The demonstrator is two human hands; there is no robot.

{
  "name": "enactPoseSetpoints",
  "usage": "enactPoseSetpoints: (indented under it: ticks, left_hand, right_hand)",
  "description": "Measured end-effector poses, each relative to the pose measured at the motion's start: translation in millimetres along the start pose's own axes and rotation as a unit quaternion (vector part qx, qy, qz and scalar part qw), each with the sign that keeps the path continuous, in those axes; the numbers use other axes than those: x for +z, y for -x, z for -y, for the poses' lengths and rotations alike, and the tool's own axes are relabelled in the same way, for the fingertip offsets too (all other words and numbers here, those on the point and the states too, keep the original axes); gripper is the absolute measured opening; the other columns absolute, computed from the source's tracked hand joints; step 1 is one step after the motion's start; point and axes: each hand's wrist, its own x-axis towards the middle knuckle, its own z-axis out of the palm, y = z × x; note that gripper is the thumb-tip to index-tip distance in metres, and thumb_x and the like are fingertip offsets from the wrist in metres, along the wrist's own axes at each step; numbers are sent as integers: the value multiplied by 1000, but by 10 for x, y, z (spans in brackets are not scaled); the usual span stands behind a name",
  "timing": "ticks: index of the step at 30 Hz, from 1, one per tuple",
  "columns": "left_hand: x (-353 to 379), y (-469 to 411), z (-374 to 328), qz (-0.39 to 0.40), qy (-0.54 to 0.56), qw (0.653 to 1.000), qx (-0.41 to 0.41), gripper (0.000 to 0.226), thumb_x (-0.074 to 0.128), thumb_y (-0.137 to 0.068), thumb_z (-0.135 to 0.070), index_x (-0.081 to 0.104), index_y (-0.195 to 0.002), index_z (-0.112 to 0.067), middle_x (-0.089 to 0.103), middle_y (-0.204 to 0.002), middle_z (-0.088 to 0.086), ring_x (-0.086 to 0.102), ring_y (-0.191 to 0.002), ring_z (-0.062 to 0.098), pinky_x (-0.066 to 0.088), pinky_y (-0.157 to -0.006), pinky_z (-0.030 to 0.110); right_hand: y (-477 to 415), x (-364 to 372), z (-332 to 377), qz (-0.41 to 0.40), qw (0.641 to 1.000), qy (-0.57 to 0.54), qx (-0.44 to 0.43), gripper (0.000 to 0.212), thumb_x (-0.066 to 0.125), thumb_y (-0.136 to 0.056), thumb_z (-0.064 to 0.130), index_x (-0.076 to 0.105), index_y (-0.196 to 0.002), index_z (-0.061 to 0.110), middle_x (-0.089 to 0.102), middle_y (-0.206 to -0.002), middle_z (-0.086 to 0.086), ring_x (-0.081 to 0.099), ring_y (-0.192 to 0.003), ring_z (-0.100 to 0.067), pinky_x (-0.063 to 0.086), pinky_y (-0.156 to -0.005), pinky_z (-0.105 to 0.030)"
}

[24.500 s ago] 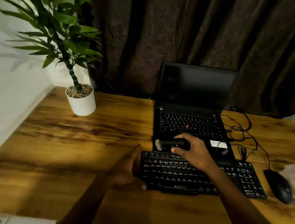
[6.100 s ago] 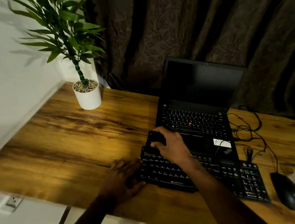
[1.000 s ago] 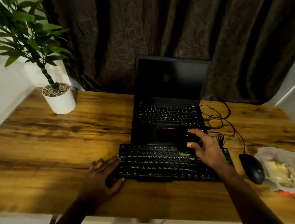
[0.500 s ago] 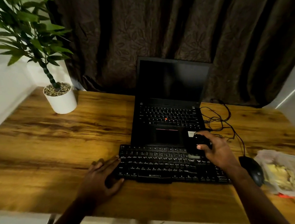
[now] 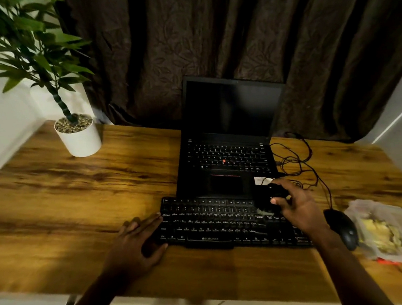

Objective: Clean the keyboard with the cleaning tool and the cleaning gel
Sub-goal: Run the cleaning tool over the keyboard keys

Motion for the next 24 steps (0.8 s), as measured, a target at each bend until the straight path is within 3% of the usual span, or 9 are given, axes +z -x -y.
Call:
enactPoseSetpoints:
  ticks: [7, 11, 16, 24]
  left_hand:
    - [-10, 9, -20, -7, -5, 1000, -1, 71, 49, -87, -66, 40, -148, -32, 36, -154, -18, 51, -123, 17, 39, -107, 45]
    - [-5, 5, -7, 1, -2, 1000, -4, 71, 48, -88, -67, 38, -149, -33, 33, -155, -20, 46, -127, 14, 35, -108, 41]
    - [10, 8, 1, -3, 2, 1000, -2, 70, 50, -88, -66, 39, -149, -34, 33, -154, -21, 49, -124, 13, 36, -108, 42]
    - [37, 4, 25, 7, -5, 1000, -9, 70, 49, -88, -67, 37, -149, -35, 31, -155, -22, 47, -129, 15, 36, -109, 47]
  right_hand:
    - [-34, 294, 195, 28, 998, -44, -24, 37, 65, -92, 18, 55, -123, 36, 66, -106, -6, 68, -86, -13, 56, -55, -19]
    - [13, 130, 136, 9, 999, -30, -14, 37, 65, -92, 16, 57, -127, 25, 65, -104, -2, 65, -87, -6, 54, -56, -14]
    - [133, -50, 82, -3, 1000, -4, -4, 38, 67, -90, 12, 58, -124, 25, 66, -97, 2, 60, -71, 1, 47, -51, -9]
    - [18, 339, 316, 25, 998, -55, -13, 38, 66, -91, 18, 55, -124, 33, 66, -105, -1, 64, -87, -2, 53, -56, -14]
